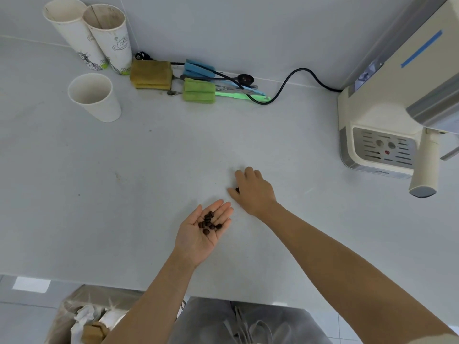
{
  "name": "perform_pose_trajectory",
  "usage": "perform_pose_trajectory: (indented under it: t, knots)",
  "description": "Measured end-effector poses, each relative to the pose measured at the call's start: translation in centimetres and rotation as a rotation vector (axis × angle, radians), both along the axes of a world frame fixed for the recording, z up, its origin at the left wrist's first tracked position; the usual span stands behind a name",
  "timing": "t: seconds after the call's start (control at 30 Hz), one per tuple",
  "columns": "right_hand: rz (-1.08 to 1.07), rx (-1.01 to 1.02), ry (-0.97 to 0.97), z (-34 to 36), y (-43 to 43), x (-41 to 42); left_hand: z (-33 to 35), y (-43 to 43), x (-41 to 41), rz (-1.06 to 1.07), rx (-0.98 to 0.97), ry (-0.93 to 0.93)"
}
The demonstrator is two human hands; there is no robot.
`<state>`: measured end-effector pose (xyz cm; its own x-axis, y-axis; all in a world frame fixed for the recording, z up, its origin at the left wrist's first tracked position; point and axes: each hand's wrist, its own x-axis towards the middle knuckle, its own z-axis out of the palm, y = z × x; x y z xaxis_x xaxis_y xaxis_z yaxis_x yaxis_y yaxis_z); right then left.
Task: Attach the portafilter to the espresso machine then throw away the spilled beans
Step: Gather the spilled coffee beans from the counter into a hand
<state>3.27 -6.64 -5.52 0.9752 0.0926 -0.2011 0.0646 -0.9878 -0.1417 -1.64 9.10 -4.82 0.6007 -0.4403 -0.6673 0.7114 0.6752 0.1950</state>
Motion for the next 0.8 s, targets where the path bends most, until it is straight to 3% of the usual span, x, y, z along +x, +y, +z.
perform_pose_trajectory:
  t: [0.17,0.4,0.8]
  knots:
    - [0.225,-0.125,-0.422,-2.6,-0.1,0.4,-0.2,0.2,0.3,0.004,0.013,0.013]
    - [0.352,-0.027,-0.551,-4.4,-0.5,1.6,-0.6,0.4,0.6,0.000,0.032,0.025]
    - [0.281,0.014,-0.728,-5.5,-0.9,1.8,-1.1,-0.1,0.8,-0.018,0.014,0.040]
